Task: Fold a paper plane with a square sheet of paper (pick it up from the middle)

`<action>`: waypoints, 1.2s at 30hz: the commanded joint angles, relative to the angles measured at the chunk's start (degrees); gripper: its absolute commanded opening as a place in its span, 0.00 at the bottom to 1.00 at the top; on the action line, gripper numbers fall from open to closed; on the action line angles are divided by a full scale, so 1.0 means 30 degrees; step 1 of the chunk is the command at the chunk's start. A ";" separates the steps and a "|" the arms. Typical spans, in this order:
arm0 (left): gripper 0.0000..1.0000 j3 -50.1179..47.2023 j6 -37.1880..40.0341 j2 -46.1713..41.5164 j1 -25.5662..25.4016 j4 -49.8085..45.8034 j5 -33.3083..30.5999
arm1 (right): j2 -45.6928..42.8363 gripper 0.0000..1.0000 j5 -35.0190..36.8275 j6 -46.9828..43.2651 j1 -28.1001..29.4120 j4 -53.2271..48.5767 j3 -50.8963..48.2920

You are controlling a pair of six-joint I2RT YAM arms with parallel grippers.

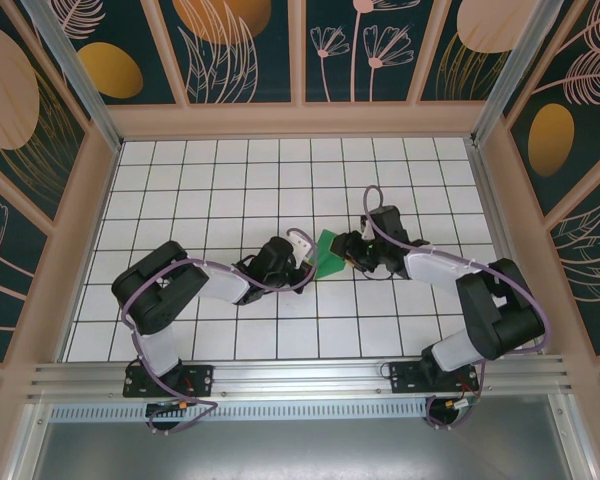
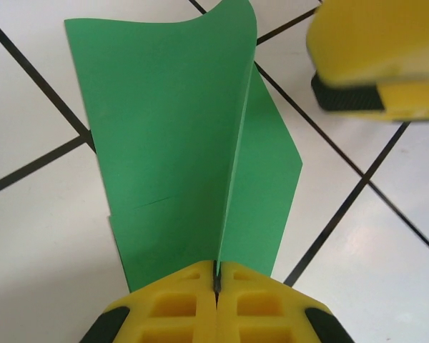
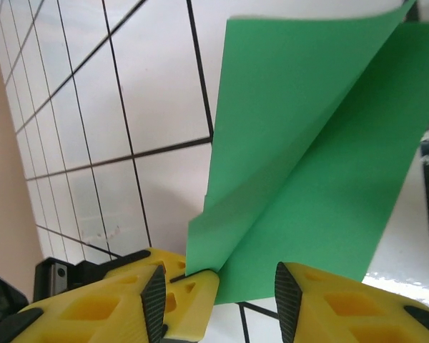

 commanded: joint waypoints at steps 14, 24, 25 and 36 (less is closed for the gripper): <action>0.04 -0.0291 -0.7241 -0.0102 0.0235 0.1065 0.1728 | 0.1571 0.40 0.0094 -0.1501 0.0790 0.2969 -0.0608; 0.06 -0.0292 -0.8076 0.0297 0.0246 0.1250 0.2079 | 0.2906 0.40 0.0090 -0.1058 0.0703 0.2502 0.0041; 0.06 -0.0249 -0.8073 0.0419 0.0249 0.1191 0.2113 | 0.2956 0.41 0.0024 -0.0972 0.0701 0.2658 0.0019; 0.06 -0.0122 -0.8253 0.0806 0.0273 0.0954 0.2117 | 0.2850 0.45 0.0253 -0.0610 0.0454 0.2967 -0.0362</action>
